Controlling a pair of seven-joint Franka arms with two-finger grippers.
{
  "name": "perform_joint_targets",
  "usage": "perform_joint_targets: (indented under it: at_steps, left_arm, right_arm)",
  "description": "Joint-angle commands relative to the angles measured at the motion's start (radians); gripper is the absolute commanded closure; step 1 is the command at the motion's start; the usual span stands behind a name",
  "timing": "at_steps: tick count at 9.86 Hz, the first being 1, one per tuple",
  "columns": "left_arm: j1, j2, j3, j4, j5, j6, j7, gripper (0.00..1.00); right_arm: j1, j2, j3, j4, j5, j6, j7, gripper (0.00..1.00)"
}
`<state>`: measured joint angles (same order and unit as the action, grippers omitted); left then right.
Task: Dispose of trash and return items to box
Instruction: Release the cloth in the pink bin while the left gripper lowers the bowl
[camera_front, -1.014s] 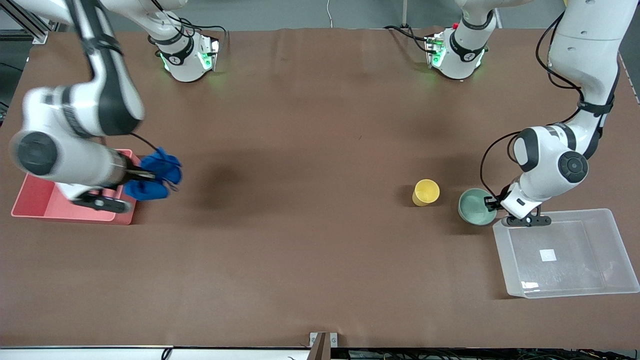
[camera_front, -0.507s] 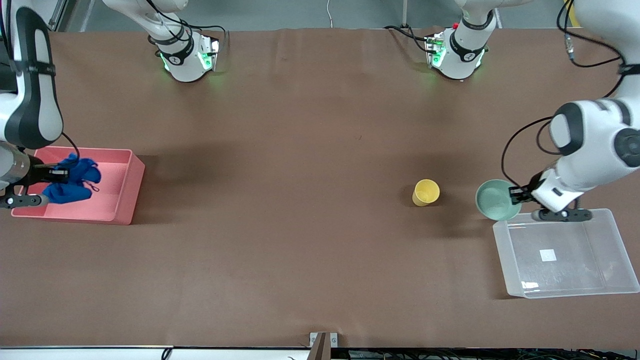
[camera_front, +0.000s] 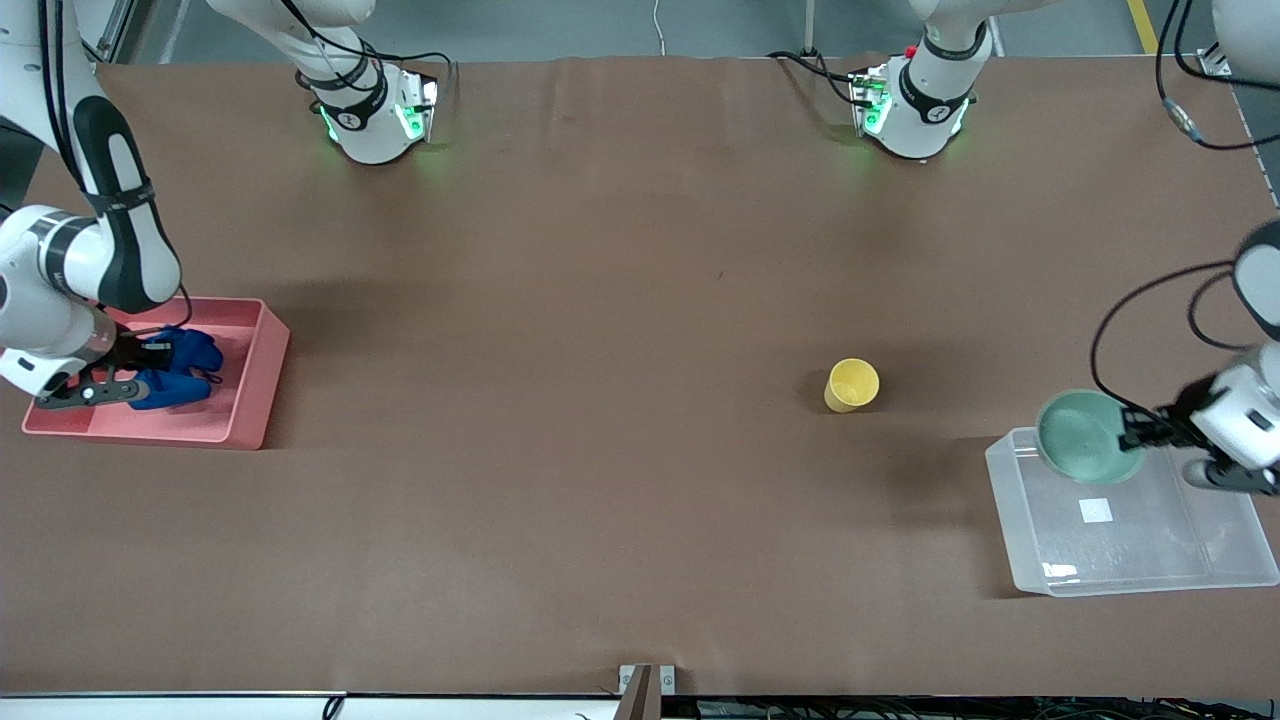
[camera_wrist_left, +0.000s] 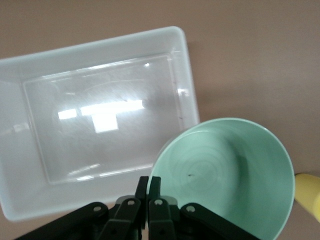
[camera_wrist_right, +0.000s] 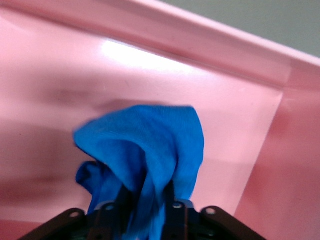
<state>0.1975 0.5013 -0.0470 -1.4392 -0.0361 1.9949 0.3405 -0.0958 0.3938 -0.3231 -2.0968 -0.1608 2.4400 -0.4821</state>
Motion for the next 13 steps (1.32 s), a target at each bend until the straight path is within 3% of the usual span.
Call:
perform_joint_targets:
  at_steps: [1, 2, 3, 4, 6, 9, 10, 12, 13]
  left_arm:
    - [0.039, 0.21, -0.001, 0.219, -0.013, -0.01, 0.101, 1.0]
    - [0.04, 0.264, 0.012, 0.25, -0.01, 0.049, 0.098, 1.0]
    - [0.03, 0.305, 0.074, 0.25, -0.011, 0.111, 0.1, 1.0]
    - [0.036, 0.336, 0.09, 0.25, -0.013, 0.155, 0.1, 1.0]
    - [0.04, 0.396, 0.095, 0.253, -0.013, 0.229, 0.089, 1.0]
    - [0.04, 0.442, 0.096, 0.246, -0.018, 0.297, 0.081, 0.98]
    - [0.042, 0.438, 0.095, 0.238, -0.022, 0.297, 0.075, 0.88]
    - [0.046, 0.419, 0.09, 0.211, -0.048, 0.295, 0.077, 0.37]
    - [0.045, 0.396, 0.087, 0.189, -0.05, 0.286, 0.075, 0.25]
  right_arm:
    - [-0.002, -0.029, 0.013, -0.003, 0.013, -0.039, -0.001, 0.0]
    - [-0.002, -0.055, 0.024, 0.023, 0.039, -0.099, -0.001, 0.0]
    - [-0.004, -0.093, 0.045, 0.09, 0.07, -0.222, 0.002, 0.0]
    - [-0.01, -0.119, 0.071, 0.189, 0.113, -0.378, 0.041, 0.0]
    - [-0.011, -0.147, 0.155, 0.379, 0.132, -0.621, 0.262, 0.0]
    - [-0.012, -0.24, 0.222, 0.568, 0.18, -0.791, 0.488, 0.0]
    - [-0.012, -0.266, 0.223, 0.607, 0.185, -0.855, 0.505, 0.0]
    - [-0.01, -0.335, 0.22, 0.633, 0.198, -0.947, 0.487, 0.0]
    - [-0.008, -0.348, 0.219, 0.633, 0.213, -0.955, 0.51, 0.0]
